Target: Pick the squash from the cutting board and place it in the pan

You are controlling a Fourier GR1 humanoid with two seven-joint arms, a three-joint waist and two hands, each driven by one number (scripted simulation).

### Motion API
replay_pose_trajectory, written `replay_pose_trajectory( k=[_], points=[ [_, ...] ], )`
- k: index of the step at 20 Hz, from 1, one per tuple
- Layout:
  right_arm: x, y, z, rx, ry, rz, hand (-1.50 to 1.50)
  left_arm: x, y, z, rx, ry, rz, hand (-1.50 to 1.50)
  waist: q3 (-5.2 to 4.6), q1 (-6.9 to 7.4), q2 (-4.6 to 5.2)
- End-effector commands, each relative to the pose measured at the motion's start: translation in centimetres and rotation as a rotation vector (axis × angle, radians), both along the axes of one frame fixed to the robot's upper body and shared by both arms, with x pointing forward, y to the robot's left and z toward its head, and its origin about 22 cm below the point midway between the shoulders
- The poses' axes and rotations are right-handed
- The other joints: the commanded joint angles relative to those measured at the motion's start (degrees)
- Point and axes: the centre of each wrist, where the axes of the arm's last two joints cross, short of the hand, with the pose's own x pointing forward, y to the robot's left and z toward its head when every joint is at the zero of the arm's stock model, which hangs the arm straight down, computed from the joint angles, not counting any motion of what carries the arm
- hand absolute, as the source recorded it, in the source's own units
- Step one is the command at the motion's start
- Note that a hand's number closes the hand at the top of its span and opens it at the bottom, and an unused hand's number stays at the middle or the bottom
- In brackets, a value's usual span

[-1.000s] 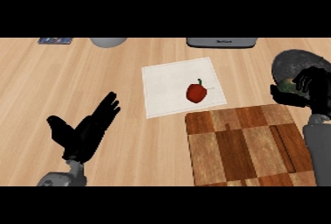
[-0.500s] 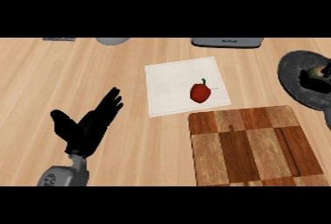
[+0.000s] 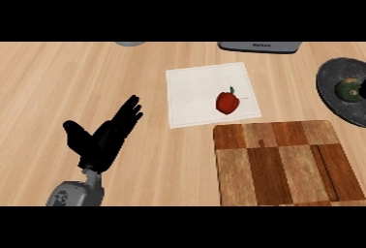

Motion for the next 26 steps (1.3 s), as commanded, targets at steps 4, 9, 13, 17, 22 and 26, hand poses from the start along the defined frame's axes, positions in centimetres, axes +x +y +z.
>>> replay_pose_trajectory(
  k=[4, 9, 13, 17, 22, 26],
  points=[
    [-2.1, -2.9, -0.5, 0.089, 0.243, -0.019, -1.5, -0.2, -0.3, -0.1, -0.009, -0.01, -0.024, 0.0, 0.16, 1.04, 0.46],
    [-1.1, -0.5, -2.0, 0.204, 0.106, 0.053, -1.5, -0.2, -0.3, 0.5, -0.003, -0.017, -0.022, 0.0, 0.47, 1.08, 0.36],
    [-0.4, -0.9, -0.3, 0.329, -0.118, 0.135, -1.5, -1.3, 0.2, -1.1, -0.008, 0.008, 0.003, 0.0, 0.39, -0.15, -0.15],
    [-1.4, -2.7, 0.2, 0.492, -0.188, 0.142, -1.5, -0.6, 0.5, 0.1, -0.001, -0.018, 0.01, 0.0, 0.35, -0.22, -0.07],
    [-5.2, -6.0, -0.8, 0.614, -0.153, 0.234, -1.5, -1.1, 0.1, -1.0, -0.013, 0.006, 0.018, 0.0, 0.31, -1.22, 0.0],
    [-7.3, -9.0, 1.2, 0.652, -0.137, 0.338, -1.5, -1.1, 1.4, -0.5, 0.005, 0.014, 0.025, 0.0, 0.21, -1.59, -0.57]
  ],
)
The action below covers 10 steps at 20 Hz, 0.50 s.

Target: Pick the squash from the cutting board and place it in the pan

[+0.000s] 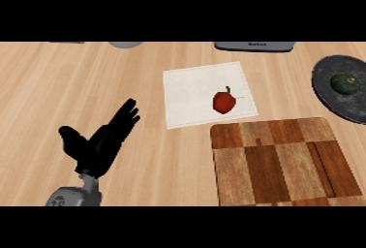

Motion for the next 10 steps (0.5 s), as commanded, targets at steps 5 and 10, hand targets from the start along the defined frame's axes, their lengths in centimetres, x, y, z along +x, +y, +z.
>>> replay_pose_trajectory(
  k=[5, 10],
  points=[
    [-5.6, -4.3, -0.4, 0.082, -0.016, 0.162, -1.5, -0.8, 0.0, -0.4, -0.009, 0.011, 0.024, 0.0, -0.02, -0.55, -0.45],
    [-7.9, -5.3, -1.1, 0.089, -0.024, 0.215, -1.5, -0.1, -0.1, -0.2, -0.006, 0.021, 0.027, 0.0, -0.08, -1.1, -0.61]
  ],
)
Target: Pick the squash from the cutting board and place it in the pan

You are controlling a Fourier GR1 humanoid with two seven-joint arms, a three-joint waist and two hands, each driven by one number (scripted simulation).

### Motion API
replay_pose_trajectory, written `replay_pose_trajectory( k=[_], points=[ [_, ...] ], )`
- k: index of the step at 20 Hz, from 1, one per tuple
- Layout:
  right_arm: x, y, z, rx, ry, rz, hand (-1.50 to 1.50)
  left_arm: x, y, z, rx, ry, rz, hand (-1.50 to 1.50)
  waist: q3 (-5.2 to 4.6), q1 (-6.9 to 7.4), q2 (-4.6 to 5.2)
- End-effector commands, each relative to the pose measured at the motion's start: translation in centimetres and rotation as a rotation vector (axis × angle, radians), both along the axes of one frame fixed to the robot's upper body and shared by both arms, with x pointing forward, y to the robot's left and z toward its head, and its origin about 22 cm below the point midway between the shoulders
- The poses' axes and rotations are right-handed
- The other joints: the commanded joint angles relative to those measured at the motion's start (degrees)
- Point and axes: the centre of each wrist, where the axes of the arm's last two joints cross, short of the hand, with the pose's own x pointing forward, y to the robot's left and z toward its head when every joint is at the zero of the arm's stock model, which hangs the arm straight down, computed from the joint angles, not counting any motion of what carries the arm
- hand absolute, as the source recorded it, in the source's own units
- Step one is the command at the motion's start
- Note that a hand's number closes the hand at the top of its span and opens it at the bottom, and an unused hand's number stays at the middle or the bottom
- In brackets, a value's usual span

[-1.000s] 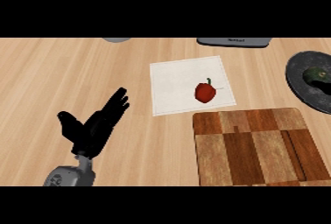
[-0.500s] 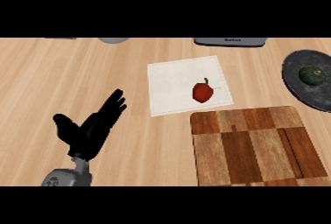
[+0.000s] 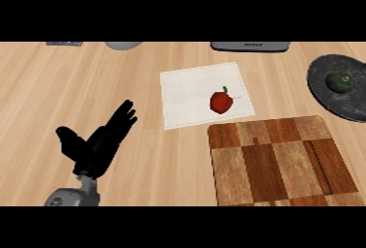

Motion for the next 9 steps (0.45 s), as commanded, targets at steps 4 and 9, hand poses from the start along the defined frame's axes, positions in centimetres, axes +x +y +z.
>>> replay_pose_trajectory(
  k=[4, 9],
  points=[
    [-2.6, -2.2, 1.2, -0.004, 0.023, 0.076, -1.5, 0.1, 1.3, 0.6, 0.012, -0.022, 0.015, 0.0, -0.07, 0.08, -0.3],
    [-3.8, -2.0, -0.5, -0.025, -0.001, 0.091, -1.5, 0.8, 0.1, 0.4, 0.014, -0.004, 0.008, 0.0, -0.12, -0.56, -0.47]
  ],
)
